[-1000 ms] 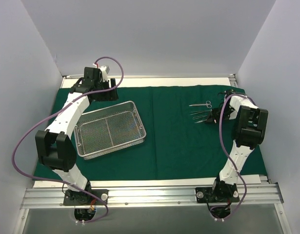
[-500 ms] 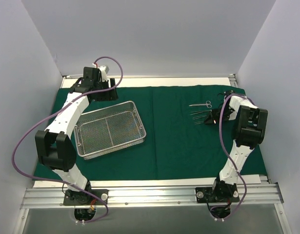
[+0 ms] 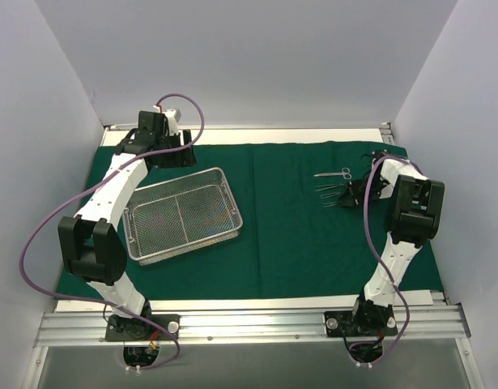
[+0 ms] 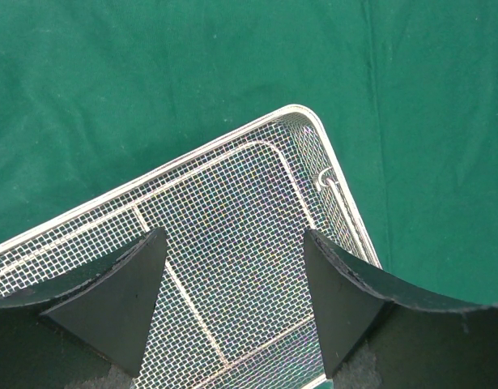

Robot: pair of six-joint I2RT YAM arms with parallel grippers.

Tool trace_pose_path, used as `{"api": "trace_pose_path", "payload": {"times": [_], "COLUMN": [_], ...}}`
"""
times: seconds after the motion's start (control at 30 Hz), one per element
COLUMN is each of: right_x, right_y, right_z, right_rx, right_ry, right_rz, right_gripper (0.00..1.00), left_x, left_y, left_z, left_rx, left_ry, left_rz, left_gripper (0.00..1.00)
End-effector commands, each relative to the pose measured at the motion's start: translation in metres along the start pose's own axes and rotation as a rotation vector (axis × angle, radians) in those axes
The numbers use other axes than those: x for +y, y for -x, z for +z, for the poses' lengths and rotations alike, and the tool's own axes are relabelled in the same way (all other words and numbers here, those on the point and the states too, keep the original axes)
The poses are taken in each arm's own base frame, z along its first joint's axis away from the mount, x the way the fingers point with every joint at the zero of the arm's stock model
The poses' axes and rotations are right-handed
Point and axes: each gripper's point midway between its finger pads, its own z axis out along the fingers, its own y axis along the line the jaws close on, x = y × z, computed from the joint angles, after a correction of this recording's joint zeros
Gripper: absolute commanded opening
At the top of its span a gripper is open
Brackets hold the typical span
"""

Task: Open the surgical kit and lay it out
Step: Place the medical item in the surgical kit, then reset both arms

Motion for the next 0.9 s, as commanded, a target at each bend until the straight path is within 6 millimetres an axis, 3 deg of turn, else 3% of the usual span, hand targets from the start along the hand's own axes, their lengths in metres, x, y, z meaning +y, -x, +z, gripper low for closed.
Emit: {"api": "trace_pose_path", "payload": {"times": [0.0, 0.17, 0.33, 0.47, 0.53, 0.6, 0.63, 0.7, 0.73, 0.77, 0.8, 0.87], "right_x": [-0.021, -0.008, 0.010, 0.041, 0.062, 0.070, 0.072, 0.073, 0.072, 0.070, 0.068, 0.074], "right_y": [0.002, 0.001, -0.007, -0.015, -0.033, -0.056, -0.064, -0.079, -0.095, -0.099, -0.105, -0.123], "right_z": [-0.010, -0.037, -0.078, -0.113, -0.125, -0.128, -0.135, -0.135, -0.143, -0.133, -0.133, -0.146], "right_rx": [-0.038, -0.066, -0.114, -0.208, -0.264, -0.303, -0.355, -0.389, -0.405, -0.415, -0.422, -0.464], "right_ry": [-0.088, -0.039, 0.033, 0.111, 0.151, 0.152, 0.157, 0.182, 0.219, 0.241, 0.267, 0.376], "right_rz": [-0.037, -0.088, -0.178, -0.376, -0.501, -0.634, -0.682, -0.774, -0.823, -0.847, -0.879, -0.931], "right_gripper": [0.35, 0.41, 0.45, 0.56, 0.61, 0.66, 0.79, 0.99, 1.00, 1.00, 1.00, 1.00], "left_x": [-0.004, -0.003, -0.006, -0.008, -0.013, -0.017, -0.019, -0.025, -0.028, -0.033, -0.035, -0.041], "left_y": [0.013, 0.013, 0.013, 0.012, 0.011, 0.006, 0.005, 0.003, 0.001, 0.006, -0.004, -0.003], "left_z": [-0.013, -0.017, -0.023, -0.031, -0.035, -0.038, -0.040, -0.048, -0.051, -0.061, -0.059, -0.071], "left_rx": [-0.052, -0.059, -0.070, -0.077, -0.072, -0.052, -0.051, -0.052, -0.055, -0.088, -0.073, -0.111], "left_ry": [-0.019, -0.017, -0.032, -0.037, -0.065, -0.082, -0.093, -0.120, -0.131, -0.156, -0.169, -0.201], "left_rz": [-0.003, -0.007, -0.011, -0.022, -0.042, -0.071, -0.082, -0.108, -0.119, -0.122, -0.155, -0.177], "left_gripper": [0.77, 0.78, 0.78, 0.80, 0.81, 0.81, 0.81, 0.94, 0.94, 0.94, 0.94, 0.94]}}
